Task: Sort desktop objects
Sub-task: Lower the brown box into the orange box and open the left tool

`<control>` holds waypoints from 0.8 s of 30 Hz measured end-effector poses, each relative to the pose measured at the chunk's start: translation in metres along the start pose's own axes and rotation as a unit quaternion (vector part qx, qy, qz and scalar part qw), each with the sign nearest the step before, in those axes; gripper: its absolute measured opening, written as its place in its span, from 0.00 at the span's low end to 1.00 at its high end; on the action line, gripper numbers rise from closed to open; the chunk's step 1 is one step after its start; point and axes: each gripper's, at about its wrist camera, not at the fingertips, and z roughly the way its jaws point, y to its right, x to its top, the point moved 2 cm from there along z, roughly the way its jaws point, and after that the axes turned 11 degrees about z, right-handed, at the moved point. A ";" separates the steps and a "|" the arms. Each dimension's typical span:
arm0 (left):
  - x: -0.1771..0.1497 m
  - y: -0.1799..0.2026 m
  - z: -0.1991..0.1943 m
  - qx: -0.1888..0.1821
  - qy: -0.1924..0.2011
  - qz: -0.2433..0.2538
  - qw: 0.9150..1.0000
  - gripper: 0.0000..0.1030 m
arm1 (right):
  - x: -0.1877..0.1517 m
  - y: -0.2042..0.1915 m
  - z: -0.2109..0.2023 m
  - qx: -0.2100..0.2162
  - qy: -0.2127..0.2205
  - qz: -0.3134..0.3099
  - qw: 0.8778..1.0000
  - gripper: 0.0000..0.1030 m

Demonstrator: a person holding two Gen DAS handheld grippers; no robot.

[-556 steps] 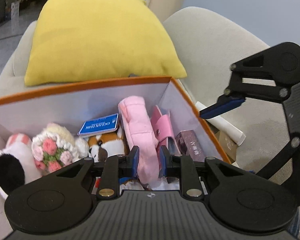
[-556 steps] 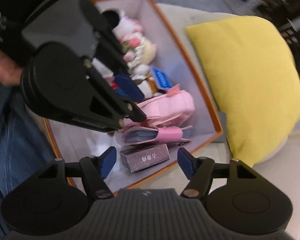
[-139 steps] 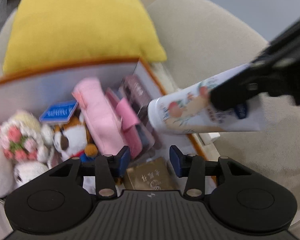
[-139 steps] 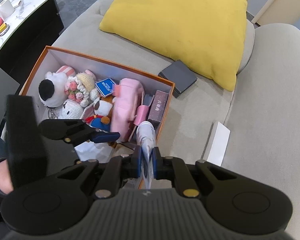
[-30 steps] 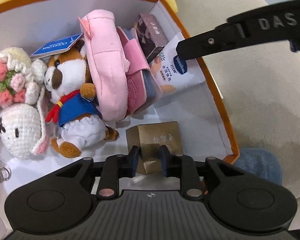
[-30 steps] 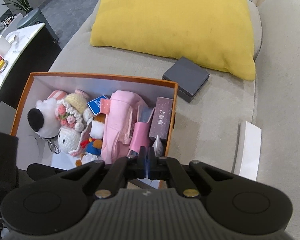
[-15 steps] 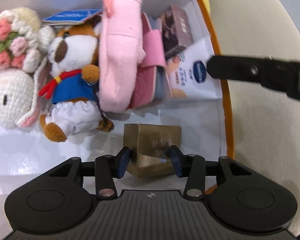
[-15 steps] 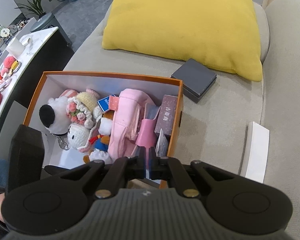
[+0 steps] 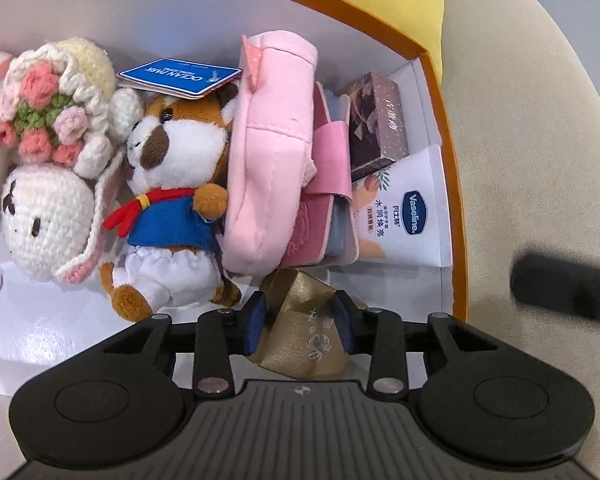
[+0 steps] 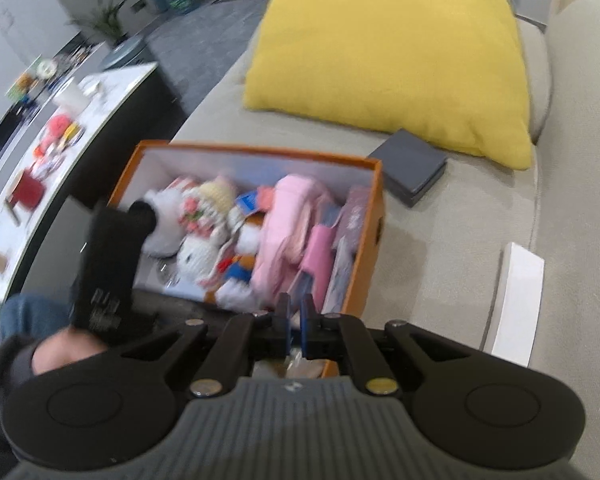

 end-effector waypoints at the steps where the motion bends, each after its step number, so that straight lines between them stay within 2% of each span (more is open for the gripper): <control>1: 0.000 -0.001 -0.002 0.001 0.003 0.000 1.000 0.37 | -0.003 -0.003 0.000 0.000 -0.008 -0.006 1.000 0.06; 6: -0.006 -0.005 -0.032 -0.009 0.029 0.019 0.999 0.37 | -0.021 -0.014 0.021 -0.010 -0.067 -0.028 0.997 0.06; 8: -0.010 -0.009 -0.047 0.002 0.043 0.032 0.999 0.37 | -0.025 -0.020 0.035 -0.012 -0.092 -0.029 0.995 0.06; 11: -0.013 -0.022 -0.070 0.023 0.054 0.057 0.997 0.37 | -0.027 -0.028 0.058 -0.008 -0.133 -0.002 0.991 0.06; 13: -0.013 -0.039 -0.083 0.021 0.054 0.062 0.996 0.37 | -0.028 -0.034 0.072 -0.011 -0.153 0.018 0.988 0.06; 18: -0.018 -0.058 -0.101 0.009 0.063 0.079 0.995 0.37 | -0.032 -0.036 0.101 -0.047 -0.185 0.067 0.979 0.07; 19: -0.012 -0.046 -0.093 0.002 0.064 0.083 0.995 0.37 | -0.033 -0.036 0.106 -0.054 -0.190 0.074 0.977 0.07; 24: -0.012 -0.044 -0.087 -0.023 0.065 0.093 0.993 0.37 | -0.043 -0.030 0.123 -0.095 -0.197 0.097 0.971 0.07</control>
